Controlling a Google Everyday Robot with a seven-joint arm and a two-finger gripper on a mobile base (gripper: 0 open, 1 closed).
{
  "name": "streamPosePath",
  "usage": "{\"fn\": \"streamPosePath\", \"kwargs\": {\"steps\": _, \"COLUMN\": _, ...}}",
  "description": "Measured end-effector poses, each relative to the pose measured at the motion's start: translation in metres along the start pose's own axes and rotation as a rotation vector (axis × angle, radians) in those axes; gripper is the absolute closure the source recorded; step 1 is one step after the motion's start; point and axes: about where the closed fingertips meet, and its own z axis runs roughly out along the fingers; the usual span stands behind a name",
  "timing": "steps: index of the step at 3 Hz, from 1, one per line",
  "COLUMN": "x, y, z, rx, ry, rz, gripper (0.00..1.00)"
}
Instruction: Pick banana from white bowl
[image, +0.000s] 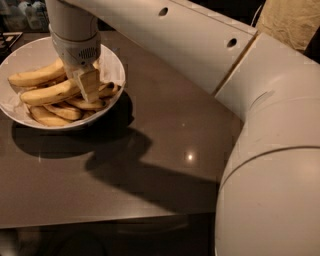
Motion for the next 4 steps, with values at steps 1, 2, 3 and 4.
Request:
{"fn": "streamPosePath", "kwargs": {"steps": 1, "x": 0.000, "y": 0.000, "z": 0.000, "rx": 0.000, "ry": 0.000, "rz": 0.000, "gripper": 0.86}}
{"fn": "streamPosePath", "kwargs": {"steps": 2, "x": 0.000, "y": 0.000, "z": 0.000, "rx": 0.000, "ry": 0.000, "rz": 0.000, "gripper": 1.00}}
{"fn": "streamPosePath", "kwargs": {"steps": 3, "x": -0.004, "y": -0.001, "z": -0.013, "rx": 0.043, "ry": -0.010, "rz": -0.011, "gripper": 1.00}}
{"fn": "streamPosePath", "kwargs": {"steps": 4, "x": -0.011, "y": 0.001, "z": -0.040, "rx": 0.114, "ry": -0.032, "rz": -0.028, "gripper": 1.00}}
